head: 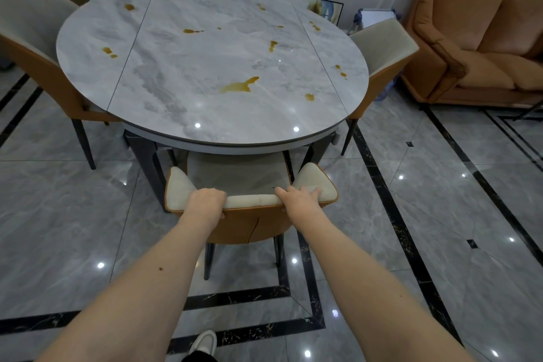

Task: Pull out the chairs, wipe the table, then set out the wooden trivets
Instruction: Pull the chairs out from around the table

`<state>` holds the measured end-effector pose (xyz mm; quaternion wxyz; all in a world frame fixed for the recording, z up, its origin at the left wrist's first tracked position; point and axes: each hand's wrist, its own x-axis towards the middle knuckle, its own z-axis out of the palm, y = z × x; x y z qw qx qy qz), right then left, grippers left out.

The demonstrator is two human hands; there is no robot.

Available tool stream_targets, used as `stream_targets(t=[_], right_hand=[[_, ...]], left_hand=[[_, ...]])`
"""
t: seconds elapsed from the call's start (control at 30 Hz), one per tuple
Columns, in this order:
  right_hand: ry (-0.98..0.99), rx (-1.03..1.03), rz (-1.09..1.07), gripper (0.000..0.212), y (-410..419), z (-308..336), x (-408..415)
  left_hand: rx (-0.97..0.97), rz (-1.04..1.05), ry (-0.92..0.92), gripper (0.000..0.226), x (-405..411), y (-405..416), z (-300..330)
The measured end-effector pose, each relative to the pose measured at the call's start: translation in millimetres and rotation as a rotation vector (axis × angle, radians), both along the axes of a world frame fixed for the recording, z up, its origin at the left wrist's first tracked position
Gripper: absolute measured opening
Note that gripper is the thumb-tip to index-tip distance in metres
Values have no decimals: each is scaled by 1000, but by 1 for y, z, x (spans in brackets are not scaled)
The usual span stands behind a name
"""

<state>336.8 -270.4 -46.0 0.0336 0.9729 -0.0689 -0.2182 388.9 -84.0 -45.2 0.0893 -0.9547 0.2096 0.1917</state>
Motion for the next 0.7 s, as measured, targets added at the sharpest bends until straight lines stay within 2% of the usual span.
stream_targets(t=[0.1, 0.23, 0.43, 0.6, 0.7], right_hand=[[8, 2, -4, 61, 0, 0, 0], [7, 12, -11, 54, -1, -3, 1], [19, 19, 20, 54, -3, 5, -1], [34, 150, 52, 45, -18, 22, 0], [5, 216, 44, 47, -33, 32, -4]], left_hand=[[-7, 2, 9, 29, 0, 1, 0], [-11, -1, 28, 30, 0, 2, 2], [32, -46, 147, 49, 9, -7, 13], [-1, -128, 271, 63, 16, -22, 25], [-66, -116, 361, 66, 25, -35, 31]])
